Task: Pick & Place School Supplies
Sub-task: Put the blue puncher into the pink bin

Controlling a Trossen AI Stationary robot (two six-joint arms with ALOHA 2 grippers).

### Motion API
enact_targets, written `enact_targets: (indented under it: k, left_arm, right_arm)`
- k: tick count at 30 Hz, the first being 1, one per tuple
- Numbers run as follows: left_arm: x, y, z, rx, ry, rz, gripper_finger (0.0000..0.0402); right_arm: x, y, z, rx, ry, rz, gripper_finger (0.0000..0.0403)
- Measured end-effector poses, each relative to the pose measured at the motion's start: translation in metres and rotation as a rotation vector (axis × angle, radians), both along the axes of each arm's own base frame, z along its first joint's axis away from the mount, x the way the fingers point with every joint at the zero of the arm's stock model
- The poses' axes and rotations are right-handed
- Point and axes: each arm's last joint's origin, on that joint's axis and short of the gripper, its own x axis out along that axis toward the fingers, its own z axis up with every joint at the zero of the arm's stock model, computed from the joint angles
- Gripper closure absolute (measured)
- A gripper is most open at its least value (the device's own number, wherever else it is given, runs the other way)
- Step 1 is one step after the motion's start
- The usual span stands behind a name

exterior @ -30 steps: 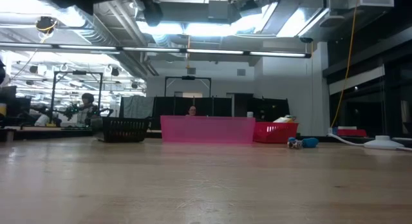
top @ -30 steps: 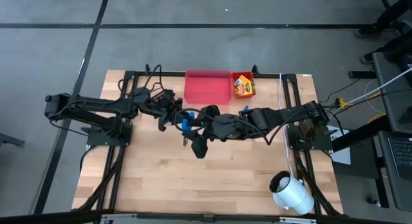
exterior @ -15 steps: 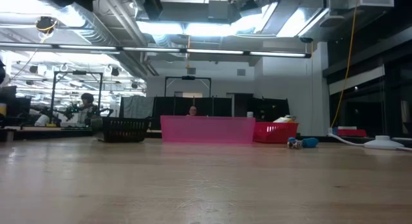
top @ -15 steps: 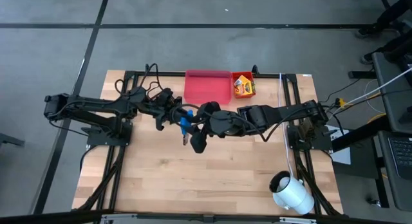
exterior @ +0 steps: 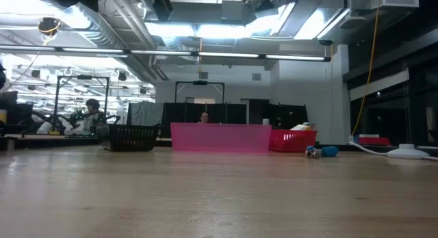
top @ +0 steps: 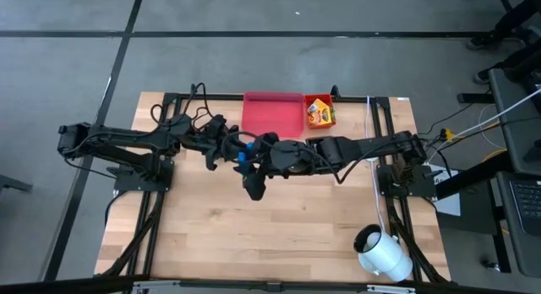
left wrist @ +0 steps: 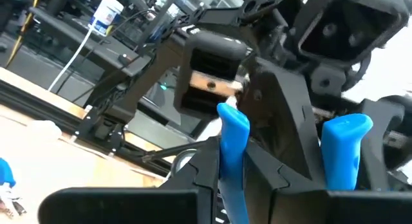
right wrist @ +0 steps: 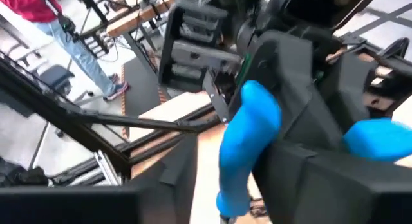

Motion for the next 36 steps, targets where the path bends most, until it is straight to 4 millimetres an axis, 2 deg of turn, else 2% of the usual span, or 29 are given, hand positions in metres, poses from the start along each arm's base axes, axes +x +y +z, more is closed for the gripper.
enact_targets:
  k: [4, 5, 12, 17, 20, 23, 25, 27, 31, 36]
  left_arm:
    - [-0.001, 0.001, 0.001, 0.024, -0.008, 0.005, 0.0365]
    - [-0.001, 0.002, 0.001, 0.041, -0.013, 0.011, 0.0356]
    - [-0.01, 0.018, 0.008, 0.131, -0.051, 0.095, 0.0251]
    - [-0.041, 0.029, 0.032, 0.226, -0.183, 0.22, 0.0206]
    - [-0.065, 0.029, 0.049, 0.29, -0.293, 0.283, 0.0201]
    - [-0.09, 0.026, 0.07, 0.351, -0.39, 0.358, 0.0206]
    - [-0.099, 0.023, 0.08, 0.392, -0.349, 0.37, 0.0213]
    - [-0.103, 0.02, 0.086, 0.422, -0.258, 0.367, 0.022]
    - [-0.102, 0.016, 0.088, 0.457, -0.111, 0.352, 0.0231]
    - [-0.1, 0.012, 0.09, 0.468, -0.104, 0.353, 0.0241]
  right_arm:
    - [0.003, 0.001, -0.002, -0.023, -0.005, 0.008, 0.0345]
    - [0.003, 0.001, -0.002, -0.035, -0.004, 0.005, 0.0353]
    - [0.004, 0.0, 0.0, -0.035, -0.024, -0.001, 0.0351]
    - [0.002, 0.003, -0.003, -0.026, 0.013, 0.019, 0.0351]
    - [0.0, 0.0, -0.006, -0.027, 0.046, 0.0, 0.0351]
    - [-0.004, -0.013, -0.018, -0.03, 0.178, -0.056, 0.0351]
    - [-0.006, -0.029, -0.024, -0.023, 0.264, -0.092, 0.0351]
    - [-0.005, -0.054, -0.031, 0.02, 0.33, -0.124, 0.0351]
    - [0.0, -0.123, -0.049, 0.106, 0.441, -0.176, 0.0351]
    - [0.004, -0.214, -0.087, 0.237, 0.54, -0.121, 0.0351]
